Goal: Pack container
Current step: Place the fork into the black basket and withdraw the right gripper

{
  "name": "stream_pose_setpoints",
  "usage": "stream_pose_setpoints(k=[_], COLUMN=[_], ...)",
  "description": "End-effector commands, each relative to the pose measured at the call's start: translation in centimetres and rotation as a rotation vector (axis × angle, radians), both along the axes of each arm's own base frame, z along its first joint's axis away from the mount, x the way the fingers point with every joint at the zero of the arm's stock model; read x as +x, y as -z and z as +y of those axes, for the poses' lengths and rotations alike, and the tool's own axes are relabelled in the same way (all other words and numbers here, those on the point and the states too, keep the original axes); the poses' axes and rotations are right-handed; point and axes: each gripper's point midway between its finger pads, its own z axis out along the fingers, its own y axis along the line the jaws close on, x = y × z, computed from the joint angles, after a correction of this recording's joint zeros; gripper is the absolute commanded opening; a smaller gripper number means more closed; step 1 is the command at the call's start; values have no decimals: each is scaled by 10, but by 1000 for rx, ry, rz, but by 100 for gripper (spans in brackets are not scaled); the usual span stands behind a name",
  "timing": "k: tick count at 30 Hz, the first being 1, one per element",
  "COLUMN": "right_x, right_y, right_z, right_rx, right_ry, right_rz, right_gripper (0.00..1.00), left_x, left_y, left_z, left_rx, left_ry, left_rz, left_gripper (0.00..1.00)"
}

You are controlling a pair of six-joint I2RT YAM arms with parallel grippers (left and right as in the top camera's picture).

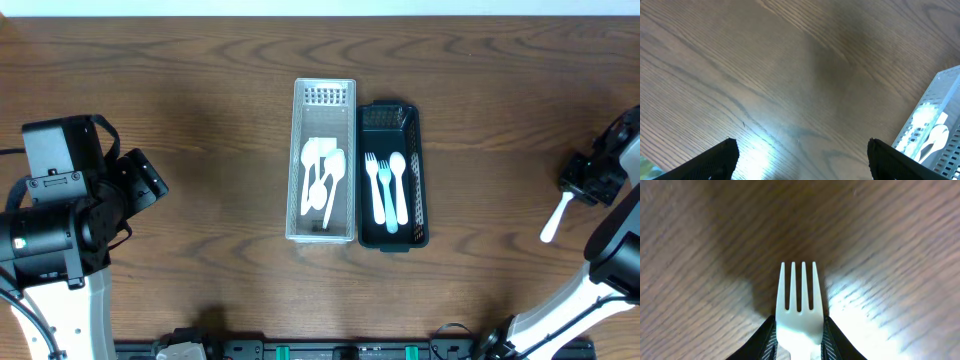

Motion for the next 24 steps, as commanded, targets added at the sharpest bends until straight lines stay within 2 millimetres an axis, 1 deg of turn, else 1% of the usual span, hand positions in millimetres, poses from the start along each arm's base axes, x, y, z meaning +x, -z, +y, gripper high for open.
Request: stream_pose_setpoints(k=[1, 3, 4, 6, 9, 11, 12, 14, 16, 18, 19, 21, 24], right_x=[18, 35, 45, 62, 80, 84, 84, 81, 75, 67, 63, 57, 52], right_y=[-12, -35, -50, -83, -135, -166, -179, -195, -202, -199, -194, -183, -155], right_z=[30, 49, 62, 91, 147, 188, 210, 248, 285, 313, 326, 343, 361], right_rx=[23, 2, -12, -34, -49, -44, -37, -19, 8, 34, 43, 50, 28], right_ry=[-14, -76, -116, -190, -304, -375, -414, -487, -543, -581, -605, -633, -668], right_rz=[-22, -69, -103, -177, -293, -362, -389, -426, -441, -432, -418, -389, -325], right_gripper=[1, 1, 1, 1, 1, 1, 1, 1, 1, 1, 1, 1, 1], left_x=[-1, -1, -1, -1, -2, -3, -4, -4, -5, -6, -7, -7, -7], left_y=[2, 2, 2, 2, 3, 3, 4, 4, 5, 5, 5, 5, 5], left_z=[0, 0, 0, 0, -1, -1, -1, -1, -1, -1, -1, -1, -1], left_rx=[-2, -2, -2, -3, -4, -4, -5, -5, -6, -7, -7, -7, -7], left_ry=[7, 7, 7, 7, 7, 7, 7, 7, 7, 7, 7, 7, 6], left_rz=[9, 9, 9, 11, 17, 20, 23, 26, 31, 36, 37, 38, 37], left_gripper=[85, 85, 85, 85, 85, 85, 85, 85, 85, 85, 85, 85, 85])
